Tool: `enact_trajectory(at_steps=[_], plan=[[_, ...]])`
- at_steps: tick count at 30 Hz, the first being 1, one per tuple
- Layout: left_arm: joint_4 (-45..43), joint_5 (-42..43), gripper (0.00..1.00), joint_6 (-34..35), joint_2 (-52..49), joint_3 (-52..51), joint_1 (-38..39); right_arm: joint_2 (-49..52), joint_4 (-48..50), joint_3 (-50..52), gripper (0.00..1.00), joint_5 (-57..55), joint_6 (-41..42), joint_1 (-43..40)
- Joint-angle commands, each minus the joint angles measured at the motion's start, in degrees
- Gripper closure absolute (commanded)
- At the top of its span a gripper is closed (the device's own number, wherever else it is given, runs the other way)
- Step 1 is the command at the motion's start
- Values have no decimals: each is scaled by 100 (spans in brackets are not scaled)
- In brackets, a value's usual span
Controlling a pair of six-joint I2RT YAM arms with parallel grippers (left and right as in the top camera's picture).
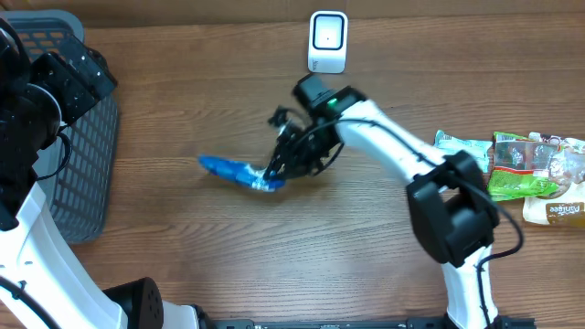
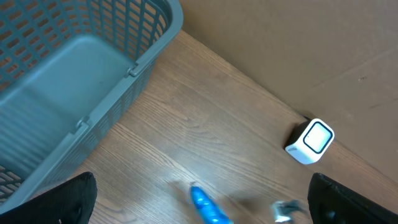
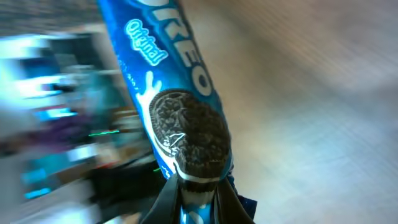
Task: Scan the item barcode
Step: 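Lift the Oreo pack and carry it to the scanner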
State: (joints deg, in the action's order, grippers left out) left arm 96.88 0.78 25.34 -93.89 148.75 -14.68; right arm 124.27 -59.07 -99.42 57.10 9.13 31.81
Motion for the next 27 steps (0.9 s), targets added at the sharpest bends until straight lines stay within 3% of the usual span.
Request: enact_trajectory(at_steps=[1,9,20,24,27], plan=[[-9,-35,0,-70,-35,-13,-20,-396,-203,-42,96,2992,-11,-892],[-9,-35,0,-70,-46,-13,-20,-411,-258,-125,96,3285,767,-2142],[-9,-35,0,-70,-50,-13,-20,-415,-7,-492,96,3283,859,-2481],[-9,-35,0,-70,-50,-13,-20,-415,682,-623,96,3283,1381,-2481],[-9,-35,0,-70,-50,-13,-20,-415,2127,-640,96,3073,2232,-2481]])
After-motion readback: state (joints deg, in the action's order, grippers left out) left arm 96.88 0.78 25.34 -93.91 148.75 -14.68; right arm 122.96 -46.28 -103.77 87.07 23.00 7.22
